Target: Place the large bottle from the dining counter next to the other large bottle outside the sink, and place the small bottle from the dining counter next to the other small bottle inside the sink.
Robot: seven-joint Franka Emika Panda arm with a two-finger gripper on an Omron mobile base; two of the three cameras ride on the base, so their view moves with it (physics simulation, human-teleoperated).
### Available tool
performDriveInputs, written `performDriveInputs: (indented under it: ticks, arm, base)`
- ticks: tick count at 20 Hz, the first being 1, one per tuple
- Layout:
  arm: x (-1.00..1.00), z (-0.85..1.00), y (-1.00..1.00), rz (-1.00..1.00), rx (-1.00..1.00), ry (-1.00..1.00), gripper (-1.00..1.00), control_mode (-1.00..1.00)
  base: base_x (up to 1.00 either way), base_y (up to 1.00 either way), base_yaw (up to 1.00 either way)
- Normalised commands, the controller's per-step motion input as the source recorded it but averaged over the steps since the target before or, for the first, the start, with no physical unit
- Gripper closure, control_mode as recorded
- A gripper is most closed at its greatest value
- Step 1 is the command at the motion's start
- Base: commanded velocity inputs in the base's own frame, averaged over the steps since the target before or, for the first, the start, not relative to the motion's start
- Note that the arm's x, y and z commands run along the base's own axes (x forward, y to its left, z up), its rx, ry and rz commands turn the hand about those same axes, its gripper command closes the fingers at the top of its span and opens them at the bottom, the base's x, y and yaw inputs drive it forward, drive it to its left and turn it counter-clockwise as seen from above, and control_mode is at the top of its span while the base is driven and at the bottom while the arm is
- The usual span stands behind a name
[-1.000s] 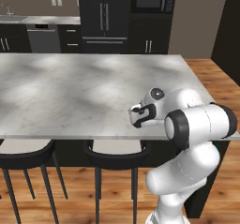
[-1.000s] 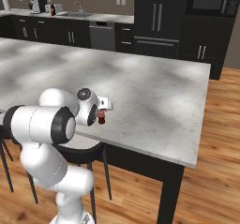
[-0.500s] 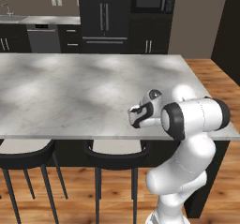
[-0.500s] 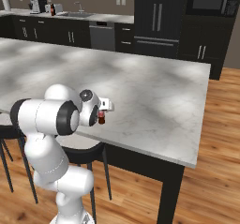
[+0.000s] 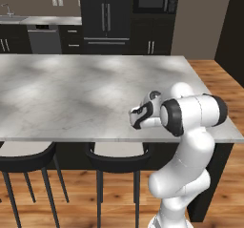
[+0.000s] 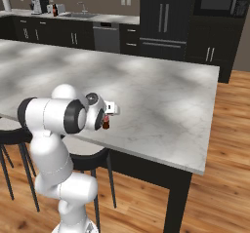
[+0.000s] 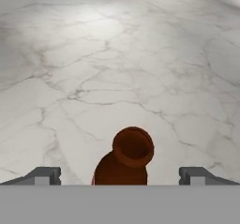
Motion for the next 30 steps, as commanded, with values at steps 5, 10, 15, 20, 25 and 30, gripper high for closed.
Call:
performDriveInputs:
  ticks: [5,10,15,20,25,30]
  arm:
    - [0.19,-0.09,0.0,0.0,0.0,0.0,-1.0,-1.0]
    - [0.16,-0.08,0.0,0.0,0.0,0.0,-1.0,-1.0]
    - [0.24,-0.04,0.05,0.0,0.0,0.0,1.0,-1.0]
    - [0.06,0.0,0.0,0.0,0.0,-0.01,1.0,-1.0]
    - [0.0,0.0,0.0,0.0,0.0,-0.03,1.0,-1.0]
    - [-0.06,0.03,0.0,0.0,0.0,-0.06,1.0,-1.0]
  base:
    - [0.0,0.0,0.0]
    - [0.0,0.0,0.0]
    - [0.0,0.0,0.0]
    - [0.0,0.0,0.0]
    - [0.0,0.0,0.0]
    - [0.0,0.0,0.0]
